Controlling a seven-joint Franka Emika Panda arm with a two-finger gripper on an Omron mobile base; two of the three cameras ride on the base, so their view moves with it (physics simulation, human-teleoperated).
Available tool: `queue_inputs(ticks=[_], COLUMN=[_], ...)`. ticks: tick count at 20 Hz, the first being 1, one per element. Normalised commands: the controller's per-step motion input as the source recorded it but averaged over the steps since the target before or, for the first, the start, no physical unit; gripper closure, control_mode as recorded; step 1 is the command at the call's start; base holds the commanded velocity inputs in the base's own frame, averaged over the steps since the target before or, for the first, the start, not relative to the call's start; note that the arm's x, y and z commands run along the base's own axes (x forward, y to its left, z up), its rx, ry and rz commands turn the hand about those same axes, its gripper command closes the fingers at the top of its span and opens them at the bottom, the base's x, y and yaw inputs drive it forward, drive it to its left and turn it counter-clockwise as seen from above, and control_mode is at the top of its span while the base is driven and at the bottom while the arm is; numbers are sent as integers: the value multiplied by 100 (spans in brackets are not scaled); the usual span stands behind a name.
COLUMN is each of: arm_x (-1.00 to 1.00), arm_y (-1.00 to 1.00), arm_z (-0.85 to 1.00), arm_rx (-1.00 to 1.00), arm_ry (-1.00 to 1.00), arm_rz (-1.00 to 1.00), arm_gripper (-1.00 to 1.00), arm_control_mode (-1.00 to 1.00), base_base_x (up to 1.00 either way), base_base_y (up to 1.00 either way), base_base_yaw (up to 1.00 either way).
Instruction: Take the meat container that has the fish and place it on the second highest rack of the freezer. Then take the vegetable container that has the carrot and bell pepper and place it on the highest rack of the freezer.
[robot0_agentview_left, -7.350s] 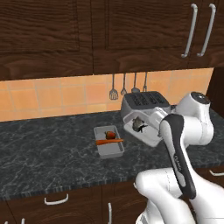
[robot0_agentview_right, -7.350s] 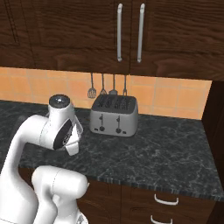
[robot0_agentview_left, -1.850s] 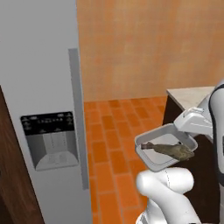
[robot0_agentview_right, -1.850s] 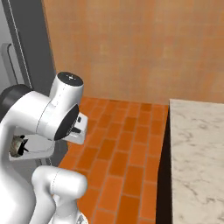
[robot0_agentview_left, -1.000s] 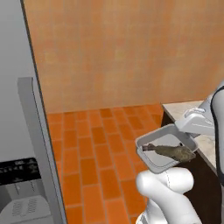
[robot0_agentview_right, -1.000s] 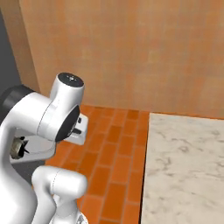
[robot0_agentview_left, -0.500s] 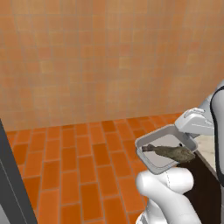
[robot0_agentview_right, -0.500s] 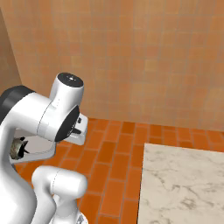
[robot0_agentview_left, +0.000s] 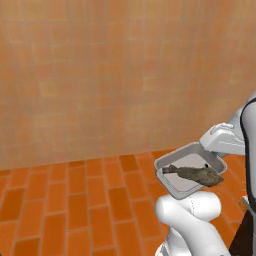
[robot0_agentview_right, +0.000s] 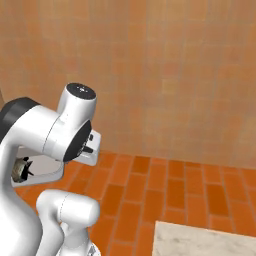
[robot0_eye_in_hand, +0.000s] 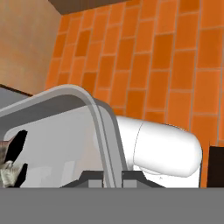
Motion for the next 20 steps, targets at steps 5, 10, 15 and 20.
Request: queue_inputs(ticks=[5,10,15,20], arm_x=[0,0,0,0], arm_y=[0,0,0,0], arm_z=[0,0,0,0], arm_rx=[0,0,0,0], arm_ry=[0,0,0,0], arm_rz=[0,0,0,0], arm_gripper=[100,100,100,100], arm_control_mode=[100,100,100,100], base_base_x=[55,9,1,0], base_base_y=[8,12,0,0], base_base_yaw=[32,68,63,67])
